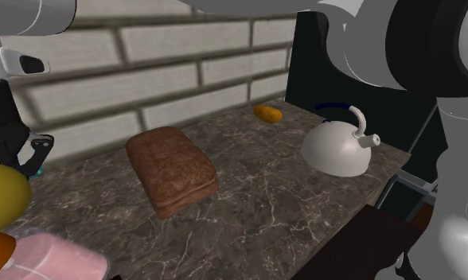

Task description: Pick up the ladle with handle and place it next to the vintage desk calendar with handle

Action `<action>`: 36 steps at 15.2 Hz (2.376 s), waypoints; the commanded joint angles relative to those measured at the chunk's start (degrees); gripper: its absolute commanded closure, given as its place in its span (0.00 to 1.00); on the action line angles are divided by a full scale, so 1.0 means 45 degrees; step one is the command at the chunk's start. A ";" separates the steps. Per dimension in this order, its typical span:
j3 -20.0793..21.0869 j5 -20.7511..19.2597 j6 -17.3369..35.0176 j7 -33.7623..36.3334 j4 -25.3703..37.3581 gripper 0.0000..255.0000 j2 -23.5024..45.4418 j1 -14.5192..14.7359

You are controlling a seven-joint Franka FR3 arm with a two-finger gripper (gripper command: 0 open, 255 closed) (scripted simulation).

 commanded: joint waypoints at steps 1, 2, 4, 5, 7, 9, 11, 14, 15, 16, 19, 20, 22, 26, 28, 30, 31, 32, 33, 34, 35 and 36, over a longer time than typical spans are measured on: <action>-0.0008 0.0003 0.0344 -0.0033 -0.0379 1.00 0.0001 -0.0027; -0.0010 0.0011 0.0528 -0.0052 -0.0587 1.00 -0.0021 -0.0045; -0.0014 0.0023 0.0886 -0.0088 -0.0977 1.00 -0.0049 -0.0077; -0.0017 0.0028 0.1060 -0.0105 -0.1161 1.00 -0.0057 -0.0090; -0.0024 0.0035 0.1401 -0.0139 -0.1508 1.00 -0.0058 -0.0114; -0.0031 0.0040 0.1733 -0.0171 -0.1829 1.00 -0.0044 -0.0134; -0.0040 0.0041 0.2056 -0.0202 -0.2127 1.00 -0.0015 -0.0149; -0.0057 0.0040 0.2526 -0.0247 -0.2534 1.00 0.0053 -0.0165; -0.0063 0.0038 0.2679 -0.0261 -0.2660 1.00 0.0082 -0.0169; -0.0069 0.0035 0.2830 -0.0275 -0.2780 1.00 0.0114 -0.0172; -0.0086 0.0022 0.3274 -0.0314 -0.3116 1.00 0.0228 -0.0180; -0.0092 0.0017 0.3419 -0.0326 -0.3219 1.00 0.0272 -0.0182; -0.0104 0.0004 0.3704 -0.0350 -0.3413 1.00 0.0367 -0.0184; -0.0131 -0.0026 0.4257 -0.0394 -0.3752 1.00 0.0589 -0.0181; -0.0143 -0.0040 0.4462 -0.0411 -0.3865 1.00 0.0683 -0.0178; -0.0141 -0.0040 0.4462 -0.0410 -0.3866 1.00 0.0683 -0.0179; -0.0141 -0.0041 0.4461 -0.0410 -0.3864 1.00 0.0684 -0.0179; -0.0140 -0.0041 0.4461 -0.0410 -0.3864 1.00 0.0684 -0.0179; -0.0140 -0.0042 0.4461 -0.0409 -0.3864 1.00 0.0684 -0.0179; -0.0140 -0.0042 0.4461 -0.0409 -0.3864 1.00 0.0684 -0.0180; -0.0139 -0.0042 0.4461 -0.0409 -0.3864 1.00 0.0684 -0.0180; -0.0144 -0.0054 0.4400 -0.0396 -0.3744 0.00 0.0742 -0.0159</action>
